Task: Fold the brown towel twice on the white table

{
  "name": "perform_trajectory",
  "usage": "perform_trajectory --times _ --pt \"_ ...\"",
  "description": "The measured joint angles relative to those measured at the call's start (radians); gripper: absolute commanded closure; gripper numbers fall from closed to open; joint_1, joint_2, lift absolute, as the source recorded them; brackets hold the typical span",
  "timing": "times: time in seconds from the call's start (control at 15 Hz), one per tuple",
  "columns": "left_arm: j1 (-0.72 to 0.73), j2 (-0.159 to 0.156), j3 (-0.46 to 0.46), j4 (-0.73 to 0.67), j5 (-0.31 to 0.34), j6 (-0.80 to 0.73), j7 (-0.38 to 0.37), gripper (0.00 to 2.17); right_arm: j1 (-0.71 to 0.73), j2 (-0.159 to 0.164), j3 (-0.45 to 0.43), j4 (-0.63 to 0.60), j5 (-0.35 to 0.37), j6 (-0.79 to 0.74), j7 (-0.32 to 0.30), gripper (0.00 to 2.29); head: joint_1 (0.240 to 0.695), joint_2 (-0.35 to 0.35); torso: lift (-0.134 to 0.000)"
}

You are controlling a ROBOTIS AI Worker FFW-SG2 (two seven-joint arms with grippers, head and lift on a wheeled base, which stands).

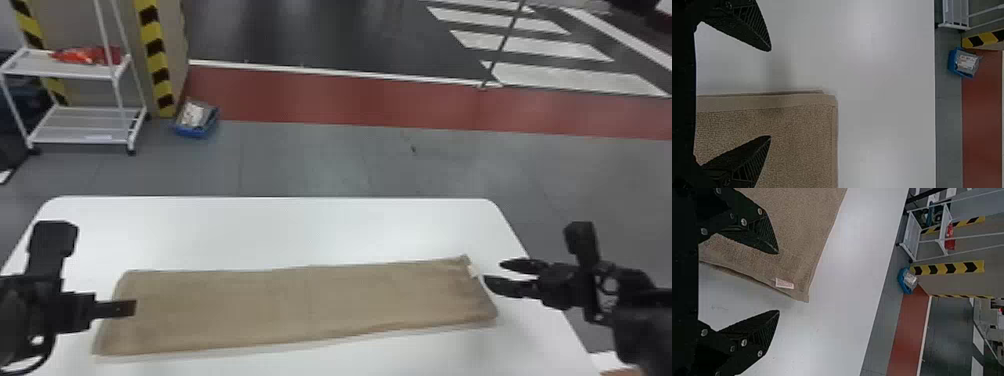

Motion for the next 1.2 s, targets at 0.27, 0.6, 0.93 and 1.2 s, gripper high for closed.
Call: perform_trajectory --times 0.27,0.6,0.93,1.2 --pt "-0.003 -0.008 0.003 0.006 0.009 -0.002 -0.001 0.14 0.020 0.000 -0.003 -0.006 -0.004 -0.037 0.000 0.41 0.695 -0.202 0.000" --pt "-0.007 -0.023 -0.004 0.039 0.004 -0.017 0.001 0.21 0.043 -0.001 -0.004 -0.029 -0.032 -0.051 0.009 0.41 0.695 -0.209 0.000" --pt "-0.010 -0.024 -0.001 0.060 0.005 -0.037 -0.020 0.35 0.061 0.007 -0.003 -0.081 -0.055 0.010 0.045 0.41 0.695 -0.205 0.000" --pt "-0.013 -0.017 0.004 0.063 0.000 -0.007 -0.030 0.42 0.063 0.032 -0.002 -0.132 -0.059 0.062 0.062 0.41 0.695 -0.178 0.000"
